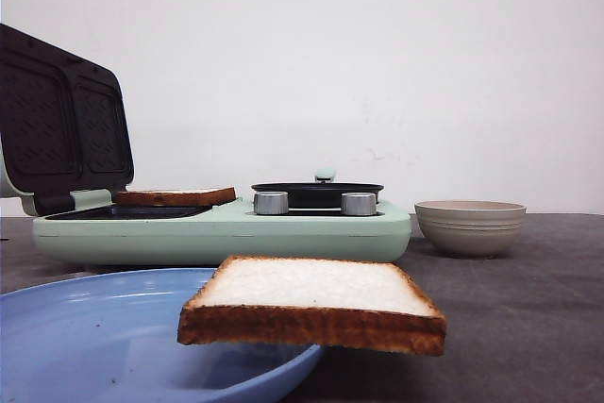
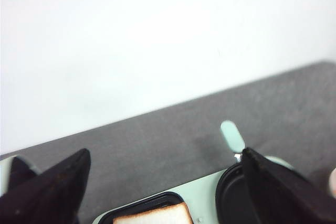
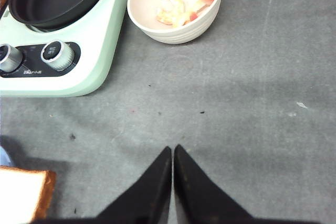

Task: Make breakfast with bread and shrimp
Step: 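Move the right gripper down to the remaining bread slice on the plate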

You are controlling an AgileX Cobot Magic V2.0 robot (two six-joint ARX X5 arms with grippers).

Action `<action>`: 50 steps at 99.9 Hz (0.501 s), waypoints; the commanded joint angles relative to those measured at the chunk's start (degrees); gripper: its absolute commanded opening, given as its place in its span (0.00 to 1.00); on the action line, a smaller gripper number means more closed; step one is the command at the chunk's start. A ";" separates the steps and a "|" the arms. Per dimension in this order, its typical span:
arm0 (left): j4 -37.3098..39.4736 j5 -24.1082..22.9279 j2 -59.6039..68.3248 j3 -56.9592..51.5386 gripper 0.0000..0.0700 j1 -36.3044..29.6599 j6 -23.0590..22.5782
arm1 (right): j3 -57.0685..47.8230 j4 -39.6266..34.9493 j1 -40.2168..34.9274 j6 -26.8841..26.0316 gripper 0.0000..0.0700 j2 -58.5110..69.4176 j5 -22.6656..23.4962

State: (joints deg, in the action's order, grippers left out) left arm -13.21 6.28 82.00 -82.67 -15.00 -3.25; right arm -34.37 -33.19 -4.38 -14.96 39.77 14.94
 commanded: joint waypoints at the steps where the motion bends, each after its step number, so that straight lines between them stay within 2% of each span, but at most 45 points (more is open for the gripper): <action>1: -2.08 0.24 -2.60 -1.27 0.73 0.07 2.58 | -0.92 0.55 -0.09 0.35 0.00 0.07 0.20; 25: -11.65 0.24 -12.07 -0.76 0.73 1.20 2.89 | -0.92 0.35 -0.09 0.35 0.00 -0.59 0.33; 36: -12.55 0.24 -16.41 1.95 0.73 1.22 2.95 | -0.92 0.02 -0.11 0.37 0.00 -0.57 0.46; 50: -11.89 0.22 -23.98 9.60 0.73 1.22 4.46 | -0.92 -0.13 -0.11 0.35 0.00 -0.57 3.21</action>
State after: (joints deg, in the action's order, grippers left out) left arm -25.69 6.33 60.66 -75.64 -13.74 -0.27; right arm -34.37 -33.58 -4.38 -14.96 39.03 16.95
